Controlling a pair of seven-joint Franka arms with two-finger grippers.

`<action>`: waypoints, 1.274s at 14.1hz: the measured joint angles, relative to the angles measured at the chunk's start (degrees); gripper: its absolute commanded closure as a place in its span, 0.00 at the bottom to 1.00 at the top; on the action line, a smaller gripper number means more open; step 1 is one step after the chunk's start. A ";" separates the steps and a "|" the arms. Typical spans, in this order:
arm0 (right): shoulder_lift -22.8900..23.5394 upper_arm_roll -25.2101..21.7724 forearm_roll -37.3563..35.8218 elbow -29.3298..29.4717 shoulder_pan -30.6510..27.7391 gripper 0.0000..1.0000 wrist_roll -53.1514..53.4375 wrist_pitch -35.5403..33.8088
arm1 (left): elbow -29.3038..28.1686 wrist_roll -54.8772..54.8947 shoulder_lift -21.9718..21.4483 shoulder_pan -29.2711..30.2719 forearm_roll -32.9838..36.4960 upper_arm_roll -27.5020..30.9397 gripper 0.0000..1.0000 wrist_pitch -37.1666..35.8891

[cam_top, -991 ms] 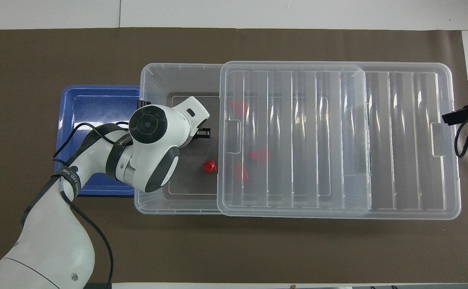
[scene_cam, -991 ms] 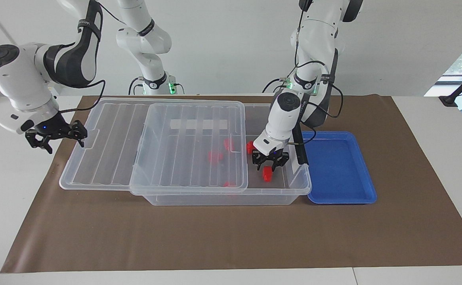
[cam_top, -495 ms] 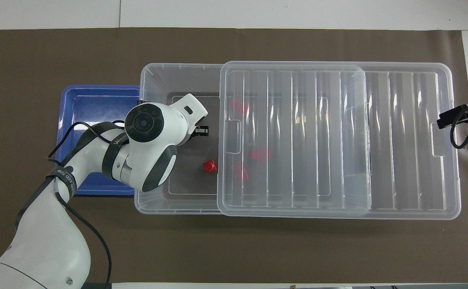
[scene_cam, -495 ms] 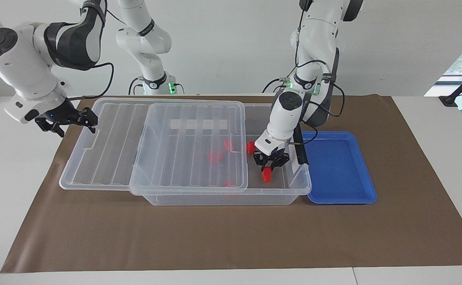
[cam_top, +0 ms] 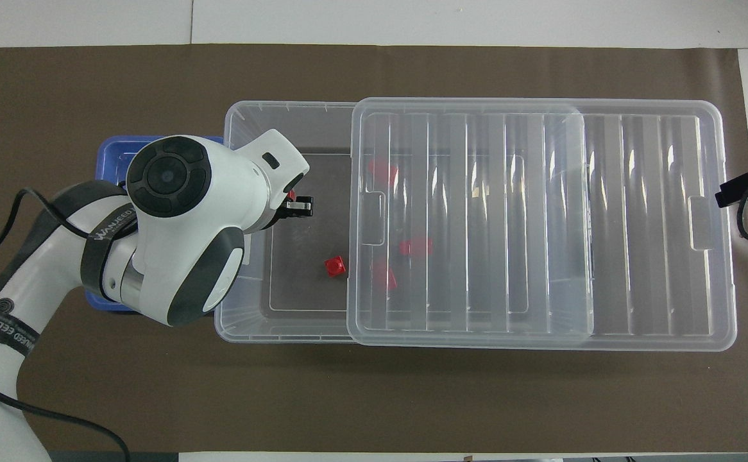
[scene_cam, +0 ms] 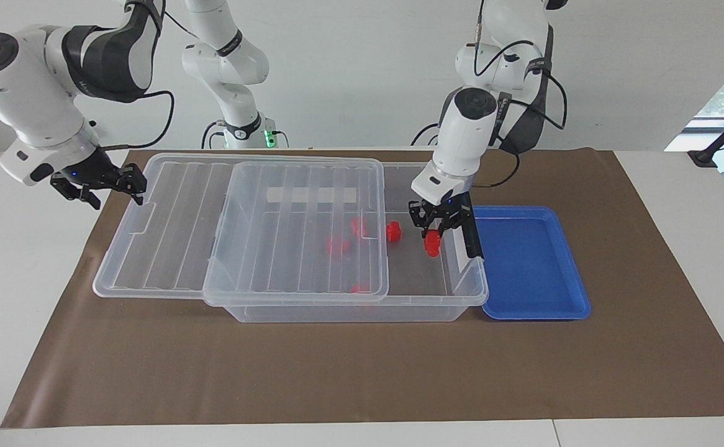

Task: Place red block in blue tray from box
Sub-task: 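Lift the red block out and carry it over the blue tray, then lower the red block into the blue tray and open the left gripper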

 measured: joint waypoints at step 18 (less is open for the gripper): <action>-0.71 -4.50 -0.11 -11.42 -0.47 1.00 -0.59 11.64 | -21.31 22.61 -6.45 23.61 0.06 0.61 1.00 16.66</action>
